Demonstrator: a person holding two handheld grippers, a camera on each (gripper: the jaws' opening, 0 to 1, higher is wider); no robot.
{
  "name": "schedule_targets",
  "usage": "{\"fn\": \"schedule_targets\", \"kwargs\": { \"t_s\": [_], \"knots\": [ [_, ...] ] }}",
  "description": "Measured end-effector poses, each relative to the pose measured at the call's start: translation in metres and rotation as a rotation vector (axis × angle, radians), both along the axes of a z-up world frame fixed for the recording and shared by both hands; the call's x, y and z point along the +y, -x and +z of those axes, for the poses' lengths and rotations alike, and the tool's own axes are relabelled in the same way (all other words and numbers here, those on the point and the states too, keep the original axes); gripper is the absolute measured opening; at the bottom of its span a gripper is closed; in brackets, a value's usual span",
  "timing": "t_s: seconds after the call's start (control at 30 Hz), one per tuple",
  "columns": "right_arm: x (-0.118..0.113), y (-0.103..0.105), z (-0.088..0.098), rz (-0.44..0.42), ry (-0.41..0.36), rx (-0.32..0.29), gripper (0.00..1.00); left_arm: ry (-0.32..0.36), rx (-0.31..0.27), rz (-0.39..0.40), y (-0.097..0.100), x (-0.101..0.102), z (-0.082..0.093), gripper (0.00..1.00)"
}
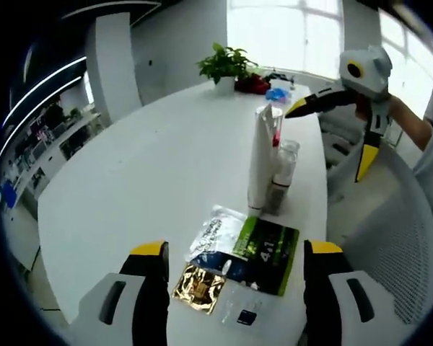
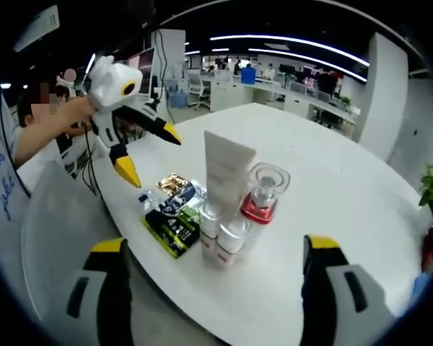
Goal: Arrange the skincare products in the storage area until every visible bottle or jar stands upright without overlapping.
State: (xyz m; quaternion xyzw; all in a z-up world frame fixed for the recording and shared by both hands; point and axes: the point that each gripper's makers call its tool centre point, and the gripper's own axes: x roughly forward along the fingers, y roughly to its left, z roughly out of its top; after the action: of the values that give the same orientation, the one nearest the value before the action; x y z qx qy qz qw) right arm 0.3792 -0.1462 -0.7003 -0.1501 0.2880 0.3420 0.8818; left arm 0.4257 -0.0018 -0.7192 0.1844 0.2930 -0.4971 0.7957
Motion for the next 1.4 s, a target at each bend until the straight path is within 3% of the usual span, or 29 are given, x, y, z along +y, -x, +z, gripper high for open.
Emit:
{"fn": "schedule_targets", "kwargs": {
  "t_s": [0.27, 0.77, 0.87, 1.0, 1.07, 1.17, 1.4],
  "knots": [
    [0.0, -0.001, 0.005, -0.011, -0.039, -0.003, 1.0, 0.029, -0.015, 0.019, 0.004, 0.001, 0.008, 0.82],
    [0.0, -0.001, 0.008, -0.01, -0.033, -0.013, 1.0, 0.059, -0.037, 0.062, -0.002, 0.008, 0.014, 0.85],
    [-0.001, -0.001, 0.007, -0.014, -0.04, -0.014, 1.0, 0.092, -0.035, 0.081, 0.005, 0.006, 0.019, 0.88],
    [-0.001, -0.001, 0.006, -0.019, -0.047, -0.014, 1.0, 0.081, -0.042, 0.083, 0.01, 0.009, 0.019, 0.88],
    [0.0, 0.0, 0.005, -0.02, -0.056, -0.013, 1.0, 0.113, -0.069, 0.067, 0.012, 0.006, 0.024, 0.89],
    [-0.002, 0.001, 0.003, -0.024, -0.053, -0.01, 1.0, 0.14, -0.057, 0.084, 0.013, 0.005, 0.026, 0.9],
    [-0.003, 0.002, 0.002, -0.033, -0.063, -0.016, 1.0, 0.101, -0.101, 0.099, 0.014, 0.008, 0.025, 0.95]
  ]
}}
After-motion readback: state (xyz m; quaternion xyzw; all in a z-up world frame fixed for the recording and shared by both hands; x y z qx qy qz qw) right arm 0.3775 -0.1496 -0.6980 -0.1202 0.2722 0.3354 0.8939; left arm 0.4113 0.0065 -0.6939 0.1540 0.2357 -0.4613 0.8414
